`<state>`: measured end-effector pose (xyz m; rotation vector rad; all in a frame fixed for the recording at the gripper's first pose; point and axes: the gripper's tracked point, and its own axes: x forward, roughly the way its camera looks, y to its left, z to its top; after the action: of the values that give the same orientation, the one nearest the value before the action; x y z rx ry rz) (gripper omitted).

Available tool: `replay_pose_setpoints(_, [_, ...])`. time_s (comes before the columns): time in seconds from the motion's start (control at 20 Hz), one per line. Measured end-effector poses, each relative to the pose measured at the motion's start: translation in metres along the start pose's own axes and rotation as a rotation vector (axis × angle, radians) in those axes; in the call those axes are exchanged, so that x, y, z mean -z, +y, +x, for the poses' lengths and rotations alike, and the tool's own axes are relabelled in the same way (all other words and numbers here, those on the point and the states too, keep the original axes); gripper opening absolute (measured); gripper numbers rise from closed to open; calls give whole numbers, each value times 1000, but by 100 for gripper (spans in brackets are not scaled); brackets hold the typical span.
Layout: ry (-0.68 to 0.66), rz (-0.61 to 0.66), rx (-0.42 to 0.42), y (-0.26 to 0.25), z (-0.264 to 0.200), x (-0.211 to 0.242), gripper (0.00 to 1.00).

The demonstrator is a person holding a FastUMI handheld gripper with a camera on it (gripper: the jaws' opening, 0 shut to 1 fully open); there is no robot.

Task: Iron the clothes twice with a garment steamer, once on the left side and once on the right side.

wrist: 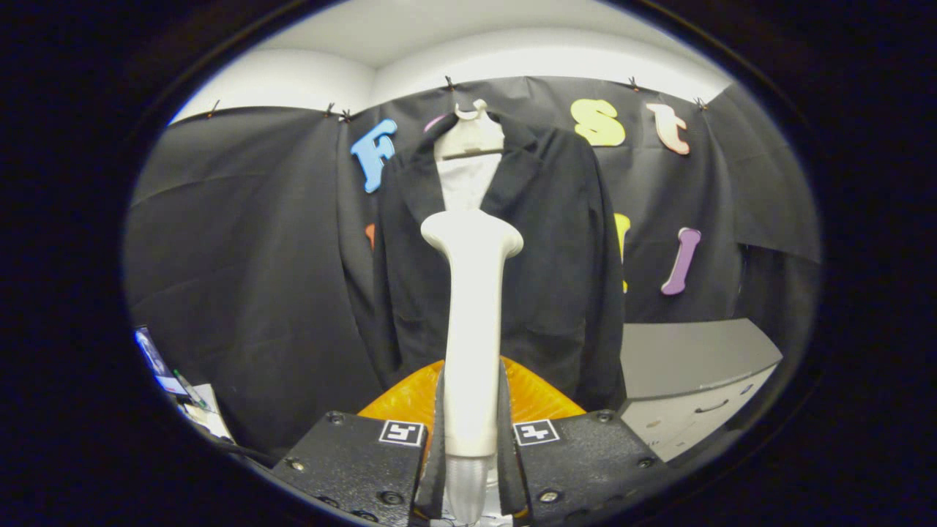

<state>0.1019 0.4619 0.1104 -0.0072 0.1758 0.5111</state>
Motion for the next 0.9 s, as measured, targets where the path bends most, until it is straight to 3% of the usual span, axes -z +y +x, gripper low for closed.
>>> replay_pose_setpoints(0.45, [-114,-55,-92,80,54,-78,31])
replay_pose_setpoints(0.9, [-98,-68,-100,97,111,-86,31])
